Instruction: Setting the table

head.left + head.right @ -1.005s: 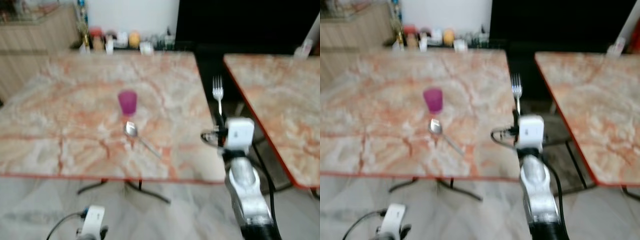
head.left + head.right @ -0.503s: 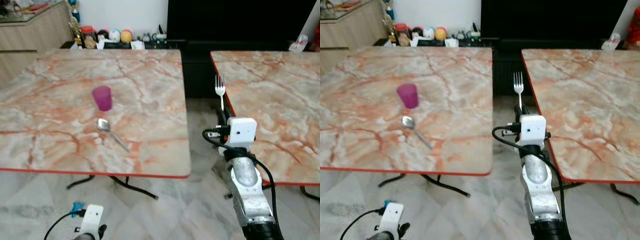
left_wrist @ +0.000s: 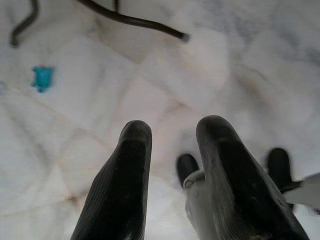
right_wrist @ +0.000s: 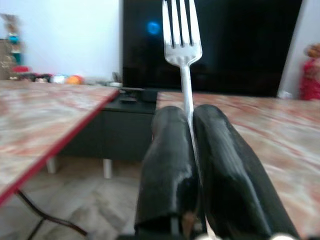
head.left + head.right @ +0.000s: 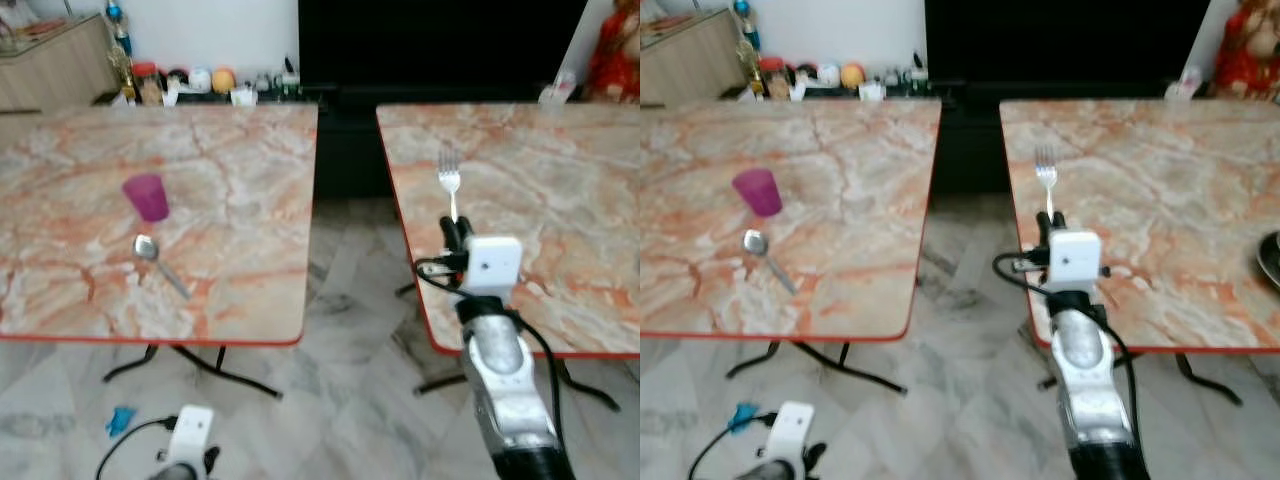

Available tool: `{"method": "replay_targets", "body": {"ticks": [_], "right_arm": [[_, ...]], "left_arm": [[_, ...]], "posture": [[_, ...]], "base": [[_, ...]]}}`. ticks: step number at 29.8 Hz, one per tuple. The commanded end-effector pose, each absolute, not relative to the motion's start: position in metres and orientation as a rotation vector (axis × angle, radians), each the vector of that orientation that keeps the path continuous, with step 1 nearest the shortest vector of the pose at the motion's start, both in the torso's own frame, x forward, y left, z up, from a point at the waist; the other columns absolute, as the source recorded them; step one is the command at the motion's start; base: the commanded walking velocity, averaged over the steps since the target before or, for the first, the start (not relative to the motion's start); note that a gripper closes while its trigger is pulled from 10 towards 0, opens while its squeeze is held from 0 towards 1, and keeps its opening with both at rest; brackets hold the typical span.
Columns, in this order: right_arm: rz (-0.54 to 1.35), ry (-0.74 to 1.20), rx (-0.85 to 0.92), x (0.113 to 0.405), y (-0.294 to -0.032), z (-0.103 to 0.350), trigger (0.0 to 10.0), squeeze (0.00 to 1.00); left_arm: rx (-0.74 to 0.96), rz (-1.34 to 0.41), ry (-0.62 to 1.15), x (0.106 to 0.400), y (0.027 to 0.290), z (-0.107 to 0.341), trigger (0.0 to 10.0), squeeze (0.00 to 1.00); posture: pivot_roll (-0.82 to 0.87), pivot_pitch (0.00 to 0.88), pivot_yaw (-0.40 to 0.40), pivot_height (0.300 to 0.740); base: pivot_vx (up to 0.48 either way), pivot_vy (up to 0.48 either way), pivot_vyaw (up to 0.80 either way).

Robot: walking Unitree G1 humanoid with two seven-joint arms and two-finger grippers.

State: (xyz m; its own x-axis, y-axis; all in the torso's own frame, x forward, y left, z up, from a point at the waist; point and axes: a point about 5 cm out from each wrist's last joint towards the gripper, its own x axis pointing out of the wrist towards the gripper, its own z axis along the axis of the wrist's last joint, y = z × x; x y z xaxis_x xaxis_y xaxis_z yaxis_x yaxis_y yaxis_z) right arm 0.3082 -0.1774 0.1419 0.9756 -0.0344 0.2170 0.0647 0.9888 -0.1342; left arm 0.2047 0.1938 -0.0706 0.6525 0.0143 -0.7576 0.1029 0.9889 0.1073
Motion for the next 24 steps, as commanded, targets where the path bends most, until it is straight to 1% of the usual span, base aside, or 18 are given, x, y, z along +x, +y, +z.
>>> {"method": "replay_targets", "body": {"ticks": [1, 21, 24], "right_arm": [[-0.034, -0.234, -0.125, 0.3111, -0.1713, 0.1477, 10.0, 0.00], [-0.020, -0.224, -0.145, 0.3120, -0.1728, 0.1495, 10.0, 0.00], [-0.014, -0.214, -0.153, 0.3123, -0.1721, 0.1486, 10.0, 0.00]], "left_arm": [[0.166, -0.046, 0.868, 0.2025, 0.2010, -0.0708, 10.0, 0.00], [0.162, -0.038, 0.875, 0.2004, 0.2027, -0.0717, 10.0, 0.00], [0.160, -0.038, 0.876, 0.1999, 0.2027, -0.0719, 10.0, 0.00]], "posture": [[-0.05, 0.000, 0.014, 0.740], [-0.05, 0.000, 0.012, 0.740], [-0.05, 0.000, 0.012, 0.740]], "base": [[0.000, -0.334, 0.00], [0.000, -0.335, 0.00], [0.000, -0.329, 0.61]]}}
